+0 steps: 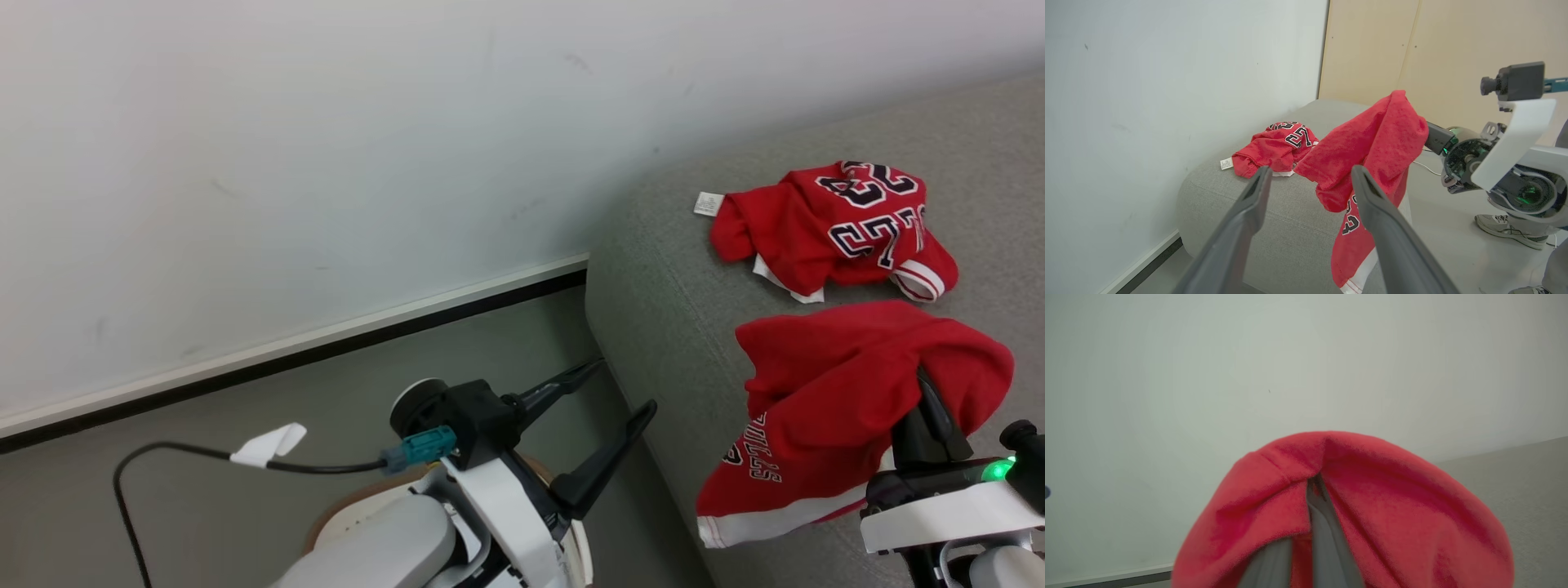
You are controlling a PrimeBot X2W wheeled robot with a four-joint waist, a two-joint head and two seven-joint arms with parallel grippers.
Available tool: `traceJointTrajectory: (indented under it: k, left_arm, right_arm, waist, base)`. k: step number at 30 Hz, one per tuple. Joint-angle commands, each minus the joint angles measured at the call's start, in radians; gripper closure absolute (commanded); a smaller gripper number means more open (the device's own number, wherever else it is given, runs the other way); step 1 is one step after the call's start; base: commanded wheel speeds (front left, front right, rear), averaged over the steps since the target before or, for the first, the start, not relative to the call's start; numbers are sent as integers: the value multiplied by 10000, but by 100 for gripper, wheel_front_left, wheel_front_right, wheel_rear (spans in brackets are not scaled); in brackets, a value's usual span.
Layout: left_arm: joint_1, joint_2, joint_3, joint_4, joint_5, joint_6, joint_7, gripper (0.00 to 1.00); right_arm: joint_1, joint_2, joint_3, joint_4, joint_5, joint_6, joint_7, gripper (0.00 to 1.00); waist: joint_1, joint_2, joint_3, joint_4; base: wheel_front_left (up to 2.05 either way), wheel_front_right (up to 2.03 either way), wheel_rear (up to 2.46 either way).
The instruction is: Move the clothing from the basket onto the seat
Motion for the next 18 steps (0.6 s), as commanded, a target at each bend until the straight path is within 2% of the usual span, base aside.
traceJointTrajectory:
  k: [1,8,18]
  left_arm:
    - [262,61,104,-15,205,-16,5,0]
    - [484,-16,465,116,699,-236,2,0]
    - [377,67,659,140,1050,-519,0,0]
  right_arm:
    - [167,21,-68,-98,-103,-23,-30,100]
    - [464,219,-196,-444,-208,-23,-30,100]
    - [-218,53,-622,-698,-213,-23,3,100]
  waist:
    - [0,0,198,-365]
    - [0,0,407,-722]
    - [0,0,1055,-657]
  base:
    - [0,0,0]
    - [0,0,0]
    - [0,0,0]
